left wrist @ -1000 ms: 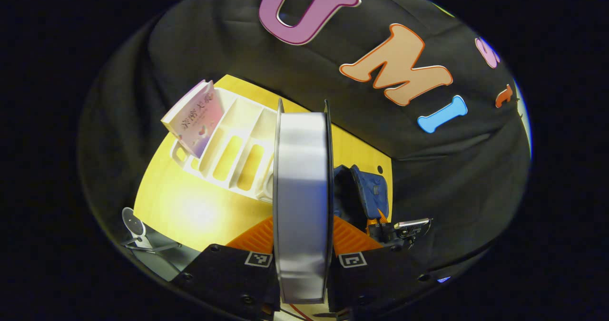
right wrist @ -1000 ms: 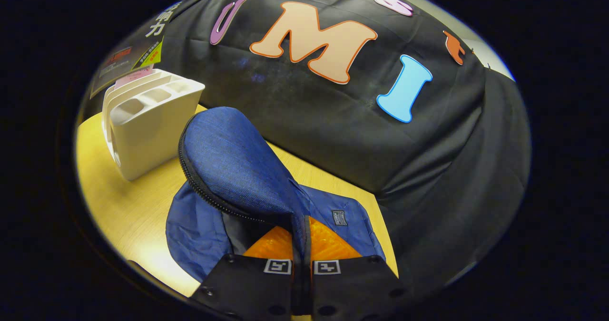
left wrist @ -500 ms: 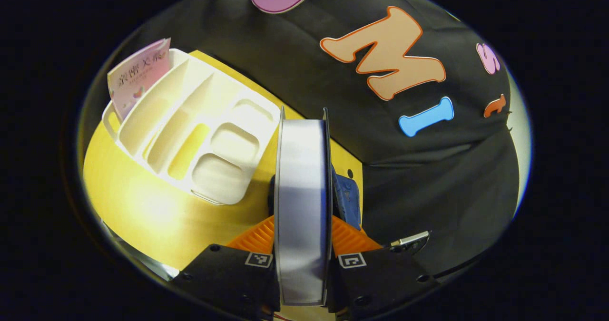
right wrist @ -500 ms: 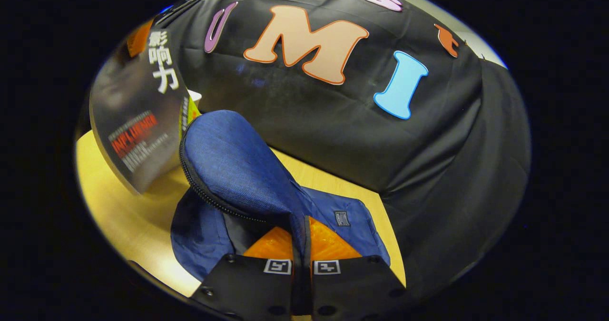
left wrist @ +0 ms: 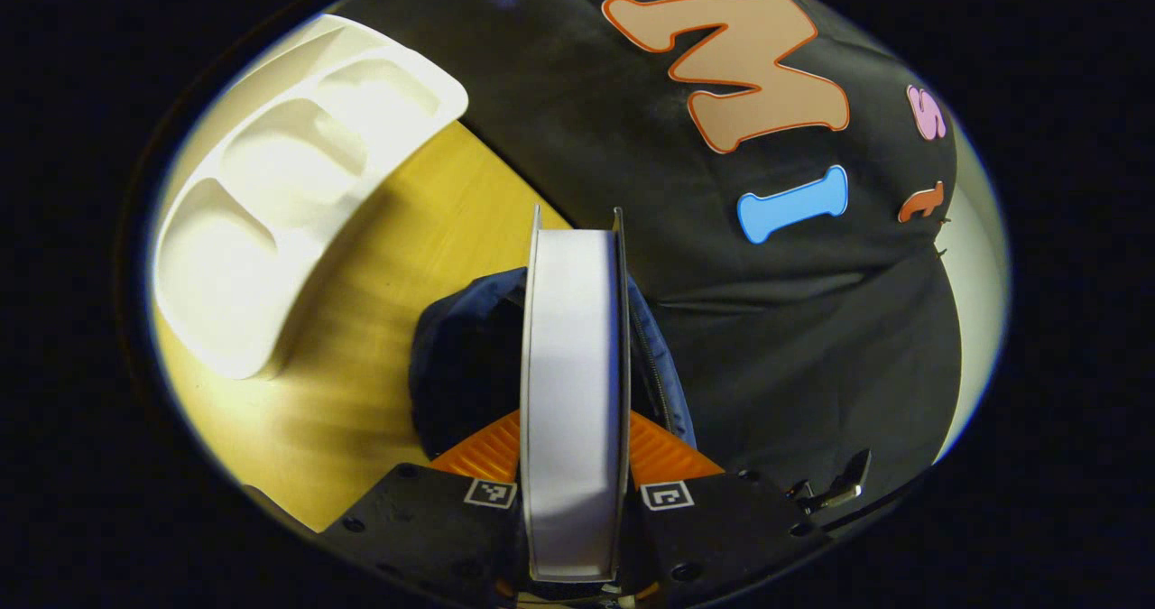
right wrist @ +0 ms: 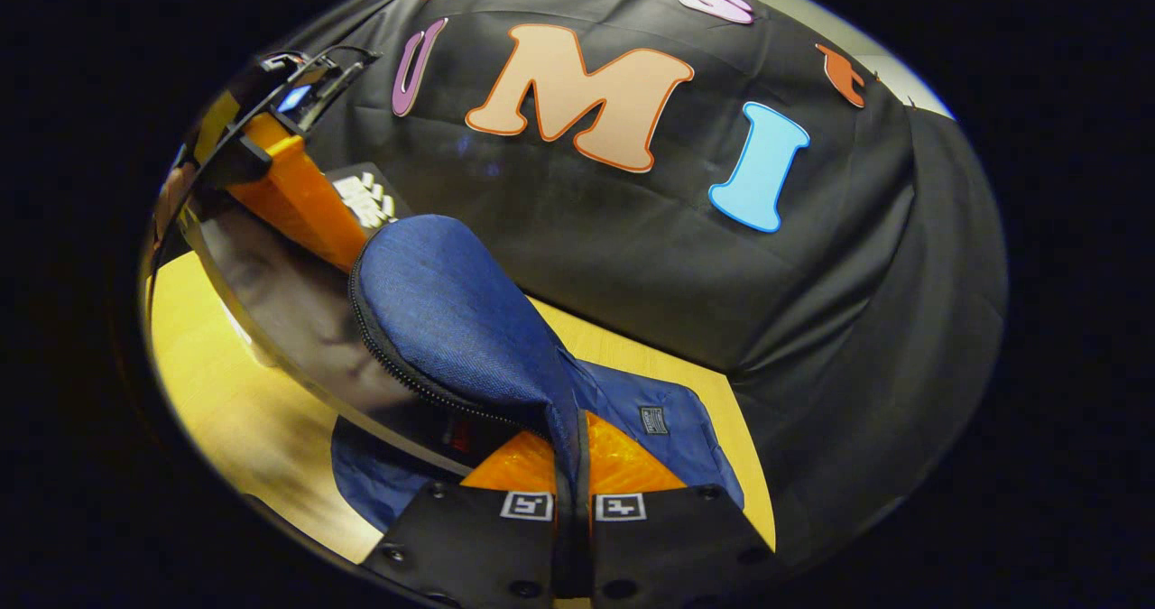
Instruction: Open the schoolbag, grab two books from the bookshelf and put them into the schoolbag.
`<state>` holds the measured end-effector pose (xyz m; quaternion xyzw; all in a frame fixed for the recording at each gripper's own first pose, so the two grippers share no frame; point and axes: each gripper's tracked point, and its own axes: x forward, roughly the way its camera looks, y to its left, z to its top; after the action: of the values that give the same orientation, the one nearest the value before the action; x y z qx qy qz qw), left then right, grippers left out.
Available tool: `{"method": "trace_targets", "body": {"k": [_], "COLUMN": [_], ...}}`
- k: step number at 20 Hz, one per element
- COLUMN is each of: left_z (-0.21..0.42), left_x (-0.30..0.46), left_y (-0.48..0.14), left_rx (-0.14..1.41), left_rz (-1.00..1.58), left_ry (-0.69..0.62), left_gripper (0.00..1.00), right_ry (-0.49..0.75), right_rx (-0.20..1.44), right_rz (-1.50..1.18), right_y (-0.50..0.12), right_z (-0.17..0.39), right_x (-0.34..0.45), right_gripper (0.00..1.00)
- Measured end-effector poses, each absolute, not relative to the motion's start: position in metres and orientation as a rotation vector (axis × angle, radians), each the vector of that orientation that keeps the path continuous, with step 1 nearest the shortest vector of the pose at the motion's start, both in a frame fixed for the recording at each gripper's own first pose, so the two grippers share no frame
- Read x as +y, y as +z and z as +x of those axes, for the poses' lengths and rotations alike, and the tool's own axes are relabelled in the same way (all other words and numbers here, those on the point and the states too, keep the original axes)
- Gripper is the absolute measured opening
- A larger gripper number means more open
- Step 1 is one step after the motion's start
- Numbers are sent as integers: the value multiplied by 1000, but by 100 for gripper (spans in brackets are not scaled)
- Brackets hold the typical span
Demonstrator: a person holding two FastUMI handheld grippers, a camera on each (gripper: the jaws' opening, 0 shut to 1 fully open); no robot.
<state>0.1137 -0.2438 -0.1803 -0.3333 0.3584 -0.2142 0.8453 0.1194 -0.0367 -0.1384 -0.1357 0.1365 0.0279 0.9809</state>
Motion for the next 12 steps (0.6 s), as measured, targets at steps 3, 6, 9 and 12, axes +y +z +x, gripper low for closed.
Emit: {"method": "trace_targets", "body": {"k": [3,6,9,12], "left_z": [126,139,149,154], "left_x": [-261,-280,-300,-314], "left_y": [-203,-226,-248,-255], "left_rx": [759,788,771,754], "left_rz": [-716,-722,-658,-680], "left_ry": [-471,-476,-501,-533], "left_gripper": [35,35,36,35], "right_ry": [76,89,93,100], "right_rx": [253,246,232,223], "right_rz": [-268,-266,-273,-261], "right_y": [-134,-132,-128,-125], "right_z": [117,115,115,114], "right_x": [-36,-34,-31,-29], "right_gripper": [3,6,3,3]}}
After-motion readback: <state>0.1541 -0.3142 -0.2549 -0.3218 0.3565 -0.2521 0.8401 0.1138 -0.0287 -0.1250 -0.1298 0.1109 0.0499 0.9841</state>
